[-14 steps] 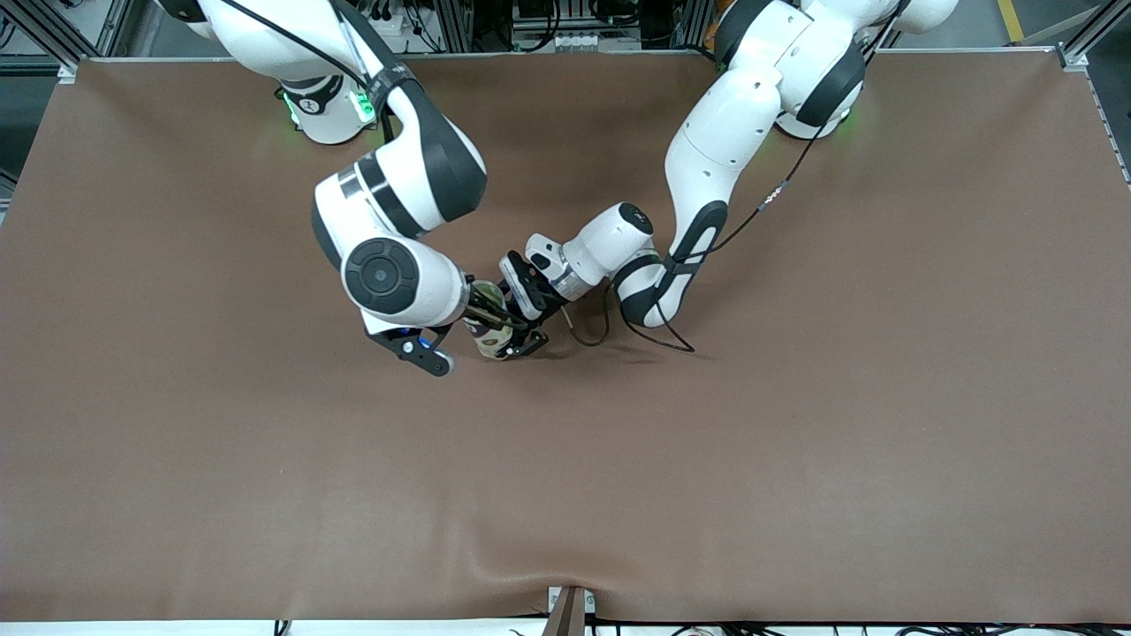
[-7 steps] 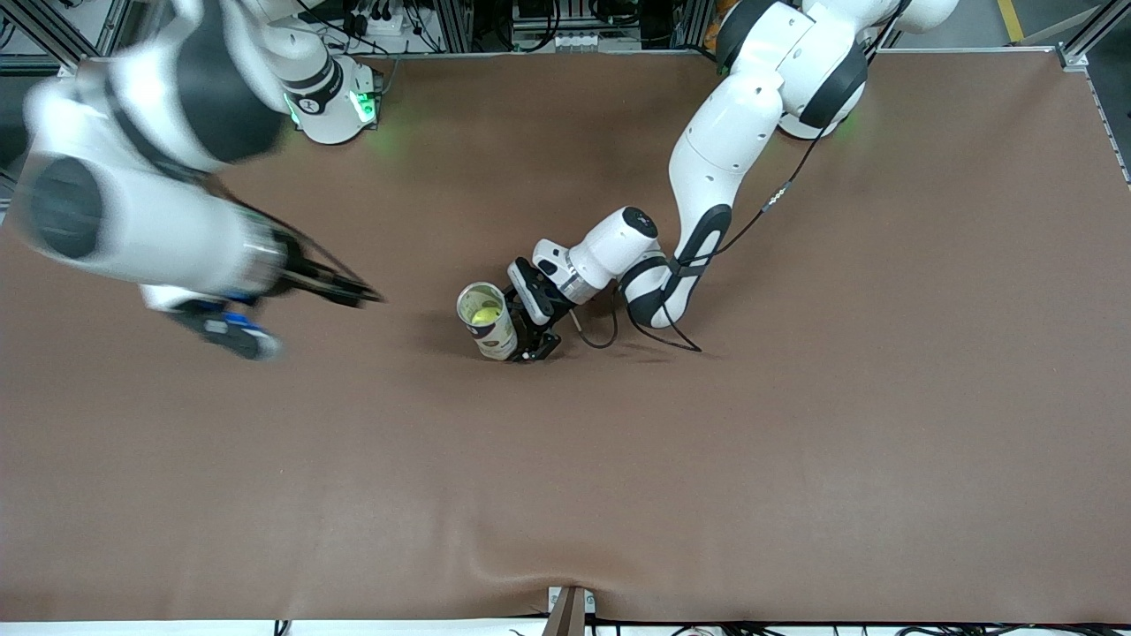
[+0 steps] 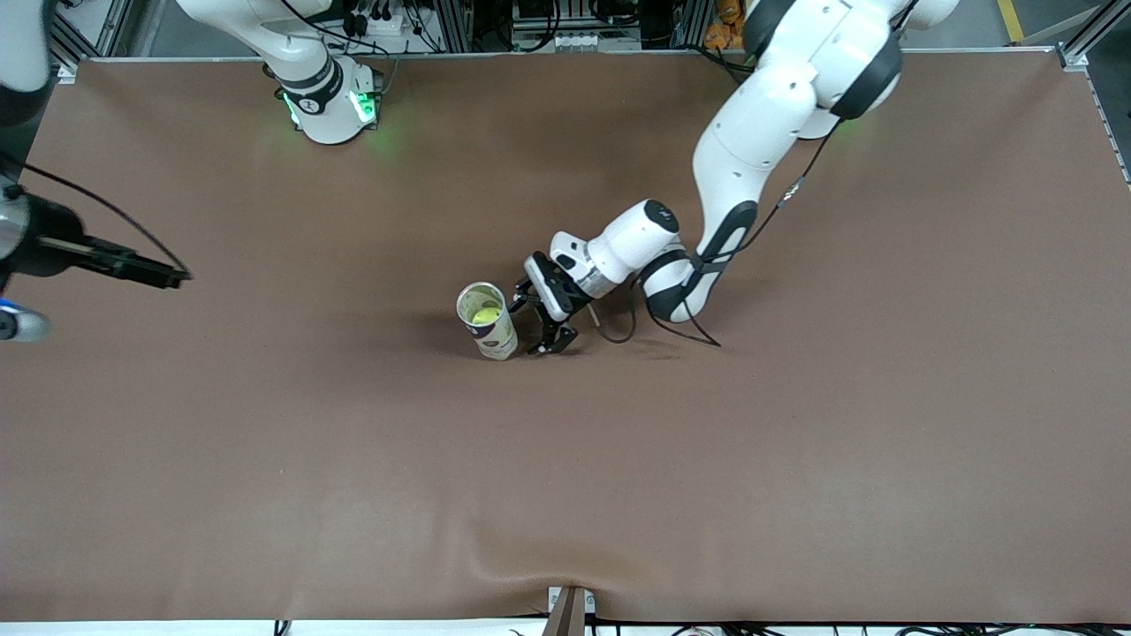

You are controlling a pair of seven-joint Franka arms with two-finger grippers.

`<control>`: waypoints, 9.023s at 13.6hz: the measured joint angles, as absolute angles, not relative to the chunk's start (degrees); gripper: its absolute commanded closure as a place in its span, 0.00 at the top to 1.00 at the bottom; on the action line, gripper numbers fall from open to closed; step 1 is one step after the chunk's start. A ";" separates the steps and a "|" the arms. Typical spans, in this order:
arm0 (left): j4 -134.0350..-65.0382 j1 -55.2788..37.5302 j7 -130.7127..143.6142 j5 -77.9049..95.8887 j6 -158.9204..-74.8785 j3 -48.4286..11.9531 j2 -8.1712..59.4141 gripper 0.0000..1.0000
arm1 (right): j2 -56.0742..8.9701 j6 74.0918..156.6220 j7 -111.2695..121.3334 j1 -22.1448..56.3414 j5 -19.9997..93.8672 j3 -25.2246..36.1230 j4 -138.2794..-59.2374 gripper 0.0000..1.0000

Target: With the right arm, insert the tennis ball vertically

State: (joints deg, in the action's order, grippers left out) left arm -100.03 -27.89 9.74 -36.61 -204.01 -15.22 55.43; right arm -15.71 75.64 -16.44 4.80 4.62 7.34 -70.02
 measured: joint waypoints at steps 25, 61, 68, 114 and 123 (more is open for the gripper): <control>-93.18 10.03 21.57 -44.78 -132.71 -61.33 49.65 1.00 | 1.77 104.60 -10.32 1.31 5.97 6.45 -93.71 1.00; -76.16 15.26 27.14 -34.81 -84.40 -52.38 30.10 1.00 | 2.98 89.29 1.90 1.49 1.66 8.21 -90.01 1.00; -73.14 3.42 22.88 -15.95 -84.40 -28.12 23.93 1.00 | 2.99 89.40 1.90 1.49 1.66 8.12 -89.23 1.00; -89.14 0.25 3.52 2.78 -84.41 -5.92 0.09 1.00 | 2.99 89.40 2.31 1.49 1.67 7.92 -88.34 1.00; -91.46 0.42 3.62 0.60 -88.16 -6.27 -0.53 1.00 | 2.99 89.38 11.56 1.43 1.67 8.15 -88.30 1.00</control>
